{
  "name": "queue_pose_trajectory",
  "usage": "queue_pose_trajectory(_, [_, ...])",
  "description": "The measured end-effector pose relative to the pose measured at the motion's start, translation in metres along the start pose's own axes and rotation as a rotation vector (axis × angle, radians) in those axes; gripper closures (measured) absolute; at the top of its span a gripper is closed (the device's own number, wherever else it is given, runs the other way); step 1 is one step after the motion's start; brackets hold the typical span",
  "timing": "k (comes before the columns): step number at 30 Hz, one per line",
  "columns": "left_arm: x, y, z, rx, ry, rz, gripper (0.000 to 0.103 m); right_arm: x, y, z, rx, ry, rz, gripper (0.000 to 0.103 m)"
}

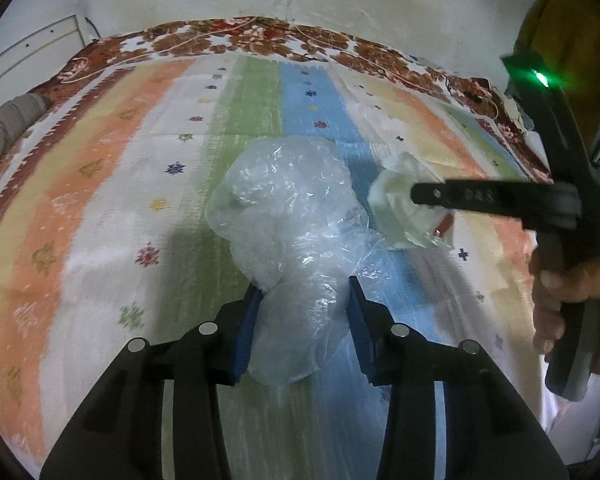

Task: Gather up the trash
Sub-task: 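Grasp the clear plastic bag with the left gripper while the right gripper grasps the cream wrapper, then lift the plastic bag and wrapper with both grippers and carry them over the bin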

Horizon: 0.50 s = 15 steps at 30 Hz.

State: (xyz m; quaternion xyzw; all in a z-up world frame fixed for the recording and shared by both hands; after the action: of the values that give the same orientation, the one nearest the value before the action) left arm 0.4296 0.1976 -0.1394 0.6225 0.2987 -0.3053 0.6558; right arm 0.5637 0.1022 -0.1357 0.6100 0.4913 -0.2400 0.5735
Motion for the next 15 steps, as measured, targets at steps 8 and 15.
queue_pose_trajectory(8, [-0.056,-0.003,0.028,0.029,-0.002,0.016,0.062,-0.071,-0.039,0.011,-0.122,-0.031,0.061,0.084])
queue_pose_trajectory(15, [-0.102,-0.013,0.059,0.024,-0.026,0.019,0.062,-0.133,-0.08,0.028,-0.157,-0.008,0.082,0.084])
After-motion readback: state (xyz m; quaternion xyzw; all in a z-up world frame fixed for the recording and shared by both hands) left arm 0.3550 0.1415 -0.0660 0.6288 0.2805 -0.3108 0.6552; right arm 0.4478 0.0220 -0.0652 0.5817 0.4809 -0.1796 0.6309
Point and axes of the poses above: each gripper's, at about its wrist camera, not at the fingertips, and x roughly the way its jaws point, z to its right, y to its top, the point moved 9 cm from there along x, roughly the way its jaws point, and after that the axes turned 13 degrees about x, right-handed, at the moved point
